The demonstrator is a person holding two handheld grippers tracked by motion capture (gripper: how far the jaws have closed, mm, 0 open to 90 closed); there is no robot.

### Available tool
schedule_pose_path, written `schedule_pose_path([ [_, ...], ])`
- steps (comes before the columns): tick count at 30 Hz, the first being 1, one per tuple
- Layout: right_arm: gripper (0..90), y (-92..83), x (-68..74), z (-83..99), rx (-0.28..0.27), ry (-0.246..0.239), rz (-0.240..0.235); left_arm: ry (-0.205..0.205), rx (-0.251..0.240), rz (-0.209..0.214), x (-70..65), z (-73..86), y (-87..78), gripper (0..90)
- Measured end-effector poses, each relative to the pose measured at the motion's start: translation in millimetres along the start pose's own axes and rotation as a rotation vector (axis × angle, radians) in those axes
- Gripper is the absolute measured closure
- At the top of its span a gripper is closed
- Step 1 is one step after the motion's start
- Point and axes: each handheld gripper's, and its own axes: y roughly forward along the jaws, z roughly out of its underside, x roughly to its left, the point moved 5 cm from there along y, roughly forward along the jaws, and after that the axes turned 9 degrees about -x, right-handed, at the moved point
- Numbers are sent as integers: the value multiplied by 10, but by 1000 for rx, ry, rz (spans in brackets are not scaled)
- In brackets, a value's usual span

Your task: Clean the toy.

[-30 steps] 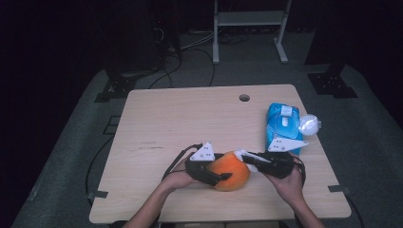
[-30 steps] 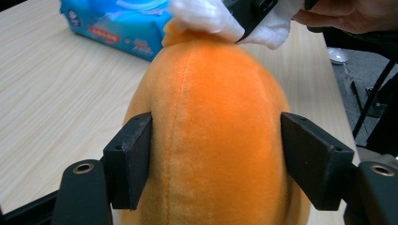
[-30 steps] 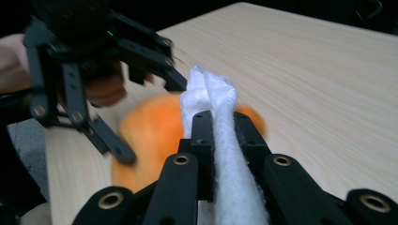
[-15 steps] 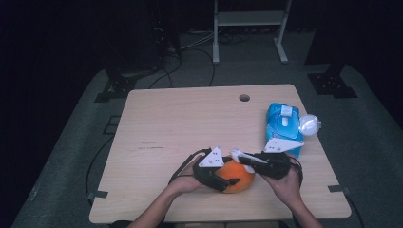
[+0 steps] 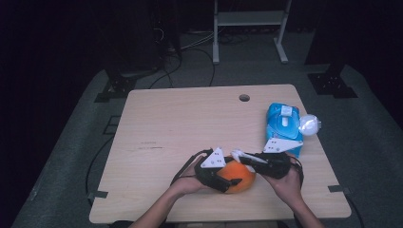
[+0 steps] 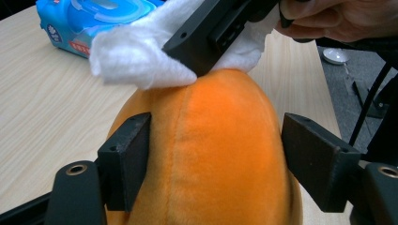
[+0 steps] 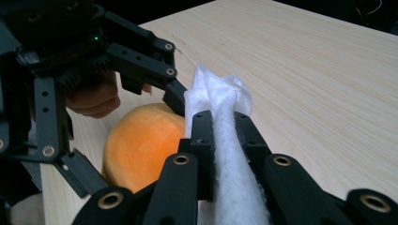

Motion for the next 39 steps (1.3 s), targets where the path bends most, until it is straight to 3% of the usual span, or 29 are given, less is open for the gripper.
schedule_pose_path([
  [2,798,-32,-52,3,8,-7,15,0,-2,5,-3,-1,-4,267],
  [6,798,-116,-157,48,2,30,48,11,-4,13,-31,-14,19,267],
  [11,797,-15,24,4,0,7,-8,32,5,12,-56,-8,29,264],
  [13,797,-10,46,-14,10,-16,-3,30,1,10,-47,-6,21,265],
  [14,797,-23,16,-13,10,-8,4,27,0,10,-47,-6,21,265],
  [15,797,-56,-73,12,19,3,47,28,-1,10,-47,-7,24,265],
  [18,797,-86,-135,36,14,40,47,28,-6,10,-59,-16,42,265],
  [20,797,-78,-106,28,13,48,47,35,-1,11,-70,-21,56,264],
  [22,796,-33,-26,5,2,49,15,45,2,23,-89,-15,73,255],
  [24,796,40,60,-4,17,18,-4,61,11,17,-93,-1,72,246],
  [25,796,50,64,-13,24,1,2,57,6,17,-88,-2,63,247],
  [27,796,23,13,-13,24,11,16,51,-2,11,-69,-6,44,255],
  [28,796,-7,-49,4,31,9,44,45,-6,8,-57,-9,40,255],
  [30,796,-60,-148,36,21,53,62,29,-32,25,-28,-24,31,252],
  [32,796,-62,-175,62,15,72,60,5,-41,31,15,-44,8,196],
  [34,796,-42,-158,69,25,54,55,-2,-30,4,69,-36,-20,106],
  [35,796,-42,-159,69,26,47,55,-17,-28,-8,119,-15,-47,91],
  [38,795,-68,-204,87,28,52,56,-84,-16,9,187,71,-56,81],
  [39,795,-87,-229,102,24,72,51,-85,-18,17,180,89,-50,114],
])
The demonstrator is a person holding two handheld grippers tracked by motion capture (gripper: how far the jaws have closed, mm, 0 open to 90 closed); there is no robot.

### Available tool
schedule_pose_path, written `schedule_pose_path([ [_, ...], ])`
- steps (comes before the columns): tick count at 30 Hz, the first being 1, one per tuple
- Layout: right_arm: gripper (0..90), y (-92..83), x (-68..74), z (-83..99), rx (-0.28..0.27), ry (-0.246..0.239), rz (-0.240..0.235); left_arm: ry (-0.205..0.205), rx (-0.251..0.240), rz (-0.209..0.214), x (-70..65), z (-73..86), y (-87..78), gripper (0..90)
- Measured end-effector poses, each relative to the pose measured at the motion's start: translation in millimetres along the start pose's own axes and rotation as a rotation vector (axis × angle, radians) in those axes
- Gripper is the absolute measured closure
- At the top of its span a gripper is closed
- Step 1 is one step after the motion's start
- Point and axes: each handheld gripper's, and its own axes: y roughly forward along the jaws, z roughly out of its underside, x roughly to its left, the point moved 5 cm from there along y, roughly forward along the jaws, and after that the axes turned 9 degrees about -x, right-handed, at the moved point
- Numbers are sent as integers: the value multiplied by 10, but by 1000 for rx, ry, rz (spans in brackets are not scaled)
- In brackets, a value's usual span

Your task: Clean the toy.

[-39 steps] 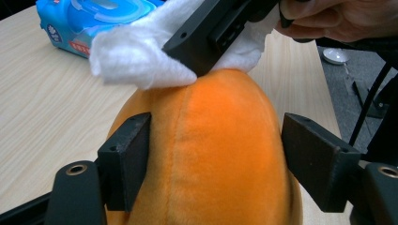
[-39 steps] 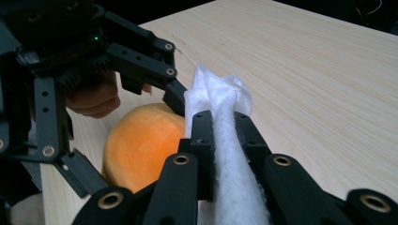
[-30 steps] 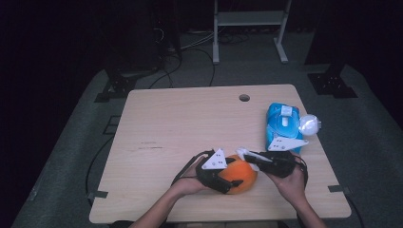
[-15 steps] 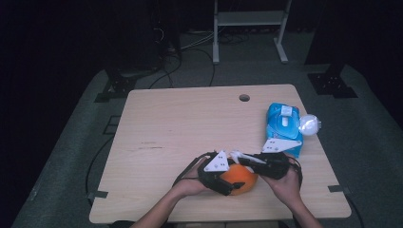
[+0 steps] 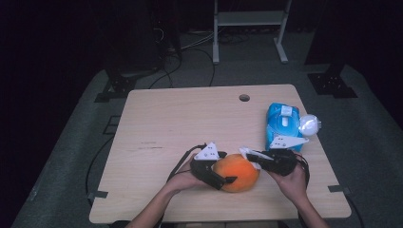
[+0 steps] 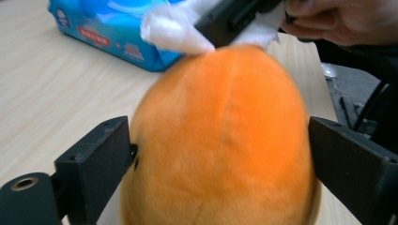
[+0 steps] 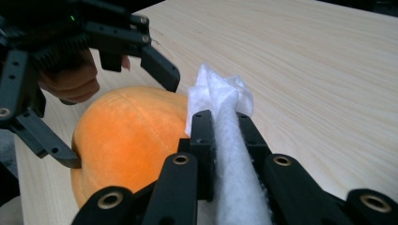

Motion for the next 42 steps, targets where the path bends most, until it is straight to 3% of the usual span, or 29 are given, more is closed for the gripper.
schedule_pose_path([
  [5,796,14,84,-37,-16,-11,3,52,15,-24,-75,-9,34,233],
  [7,796,54,206,-66,-27,-14,-46,81,23,-26,-100,-14,39,238],
  [9,796,62,262,-81,-26,-34,-55,85,30,-32,-110,-21,26,247],
  [12,796,19,189,-71,-28,-22,-41,76,10,-17,-105,-31,-1,247],
  [14,796,-9,111,-25,-21,-10,-27,45,-7,10,-89,-55,-22,187],
  [15,796,-25,73,-1,-29,20,-34,32,-17,19,-74,-58,-27,144],
  [16,796,-33,57,9,-32,24,-32,25,-10,22,-58,-49,-29,95],
  [19,796,-27,61,-4,-39,41,-51,-13,11,26,-24,43,12,80],
  [21,795,-18,92,-35,-45,32,-57,19,23,12,-39,30,-7,165],
  [22,795,-29,175,-106,-72,33,-89,33,23,-2,-46,8,-17,310],
  [23,795,-29,175,-106,-72,33,-89,55,15,-31,-50,-32,-28,310],
  [27,792,-19,376,-202,-80,-43,-105,135,-22,-99,-75,-144,-46,371],
  [28,793,-22,332,-194,-76,-53,-70,134,-28,-114,-60,-141,-62,373],
  [30,793,-23,289,-180,-74,-45,-56,128,-23,-129,-22,-122,-93,373],
  [32,793,-27,131,-107,-56,-32,-1,113,-24,-143,15,-102,-121,370],
  [35,793,-57,-120,32,-33,37,60,100,-28,-142,27,-97,-119,356],
  [37,793,-83,-160,48,-43,76,49,104,-23,-136,7,-83,-92,341],
  [42,793,-37,28,-41,-71,52,-15,115,-12,-127,-42,-73,-57,304],
])
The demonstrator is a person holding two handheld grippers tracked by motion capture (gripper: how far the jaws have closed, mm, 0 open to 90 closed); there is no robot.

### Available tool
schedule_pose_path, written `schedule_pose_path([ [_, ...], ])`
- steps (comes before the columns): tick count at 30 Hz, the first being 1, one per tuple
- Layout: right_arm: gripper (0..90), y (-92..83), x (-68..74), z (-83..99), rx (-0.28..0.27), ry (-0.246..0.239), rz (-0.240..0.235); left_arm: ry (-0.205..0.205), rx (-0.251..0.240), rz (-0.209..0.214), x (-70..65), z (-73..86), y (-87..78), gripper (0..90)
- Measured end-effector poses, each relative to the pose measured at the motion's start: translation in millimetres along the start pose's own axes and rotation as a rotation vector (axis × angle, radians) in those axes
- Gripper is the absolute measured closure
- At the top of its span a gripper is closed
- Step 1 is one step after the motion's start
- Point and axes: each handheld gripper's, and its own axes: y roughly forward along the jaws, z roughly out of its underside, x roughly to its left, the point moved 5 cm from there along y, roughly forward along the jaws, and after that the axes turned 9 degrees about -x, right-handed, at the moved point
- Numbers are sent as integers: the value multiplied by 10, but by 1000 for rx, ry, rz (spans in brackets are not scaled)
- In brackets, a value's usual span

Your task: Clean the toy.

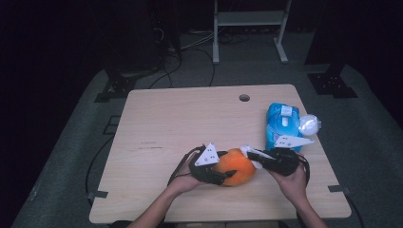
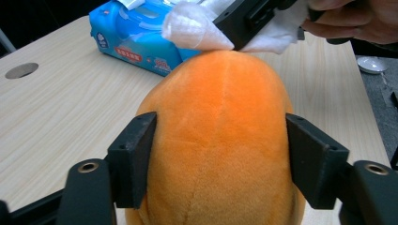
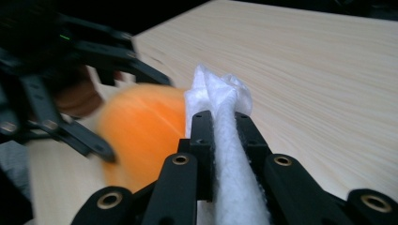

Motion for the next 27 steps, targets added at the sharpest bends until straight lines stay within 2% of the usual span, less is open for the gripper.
schedule_pose_path([
  [2,793,25,50,-8,8,-17,-6,-12,9,23,10,7,-19,263],
  [6,793,41,-23,84,24,14,-17,-100,-9,69,92,25,-68,154],
  [8,792,36,-58,93,22,24,-11,-118,-6,70,111,59,-53,131],
  [10,793,37,-62,84,17,33,-6,-98,6,74,75,94,-17,173],
  [12,795,39,-5,62,16,15,-5,-76,19,64,52,85,-9,217],
  [14,795,50,86,22,-3,11,-34,-68,16,66,39,81,-5,237],
  [16,794,82,195,-11,-16,2,-93,-47,18,73,20,86,1,243],
  [19,794,119,262,-17,6,-44,-88,-31,36,78,35,94,-29,257],
  [20,795,114,244,-16,4,-39,-84,-37,48,78,58,103,-48,265],
  [22,795,83,131,11,15,-24,-39,-53,56,83,96,129,-76,270],
  [25,795,27,-76,90,28,24,14,-74,60,92,159,174,-115,271],
  [27,795,-1,-140,110,22,52,18,-81,60,95,168,178,-119,271],
])
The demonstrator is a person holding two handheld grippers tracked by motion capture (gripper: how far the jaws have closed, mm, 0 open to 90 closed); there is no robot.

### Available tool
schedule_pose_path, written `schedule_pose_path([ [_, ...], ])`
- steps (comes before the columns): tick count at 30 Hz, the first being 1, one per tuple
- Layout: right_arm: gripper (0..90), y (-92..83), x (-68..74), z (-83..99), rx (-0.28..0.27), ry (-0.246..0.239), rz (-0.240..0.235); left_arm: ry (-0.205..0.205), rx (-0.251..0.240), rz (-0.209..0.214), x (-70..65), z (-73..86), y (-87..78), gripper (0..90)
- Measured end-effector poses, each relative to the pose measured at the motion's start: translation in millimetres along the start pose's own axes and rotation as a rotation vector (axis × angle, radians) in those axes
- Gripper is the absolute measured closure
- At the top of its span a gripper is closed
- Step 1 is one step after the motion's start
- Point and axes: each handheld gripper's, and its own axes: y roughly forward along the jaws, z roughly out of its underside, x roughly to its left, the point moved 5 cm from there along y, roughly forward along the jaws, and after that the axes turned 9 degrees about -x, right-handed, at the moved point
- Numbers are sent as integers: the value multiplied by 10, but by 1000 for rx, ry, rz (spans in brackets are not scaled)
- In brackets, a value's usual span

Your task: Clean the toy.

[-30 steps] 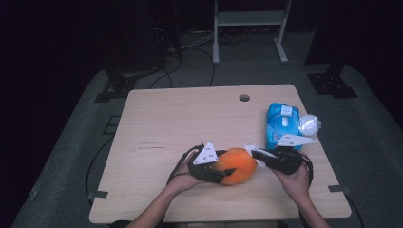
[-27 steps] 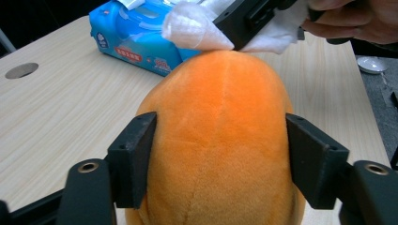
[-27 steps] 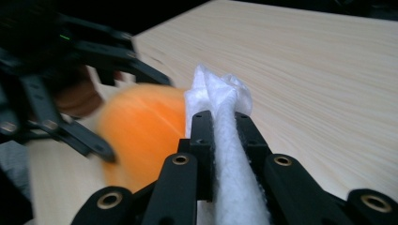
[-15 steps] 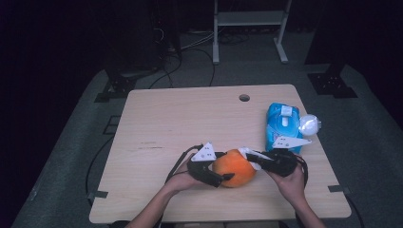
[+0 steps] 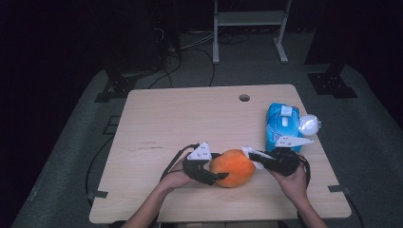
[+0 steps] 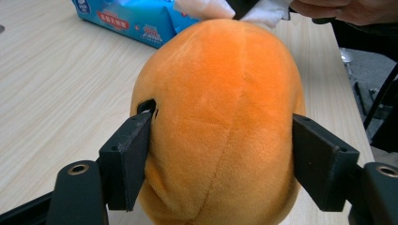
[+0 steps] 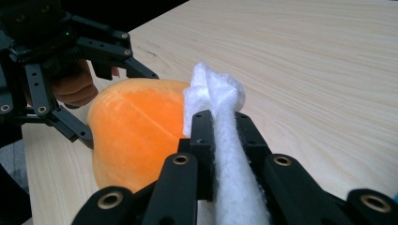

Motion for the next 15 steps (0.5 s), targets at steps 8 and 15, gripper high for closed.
schedule_pose_path([
  [8,795,18,129,-44,-9,-28,-31,-18,7,-10,25,20,-6,271],
  [15,795,-8,-3,-1,2,24,-6,-34,-7,-12,31,11,7,270],
])
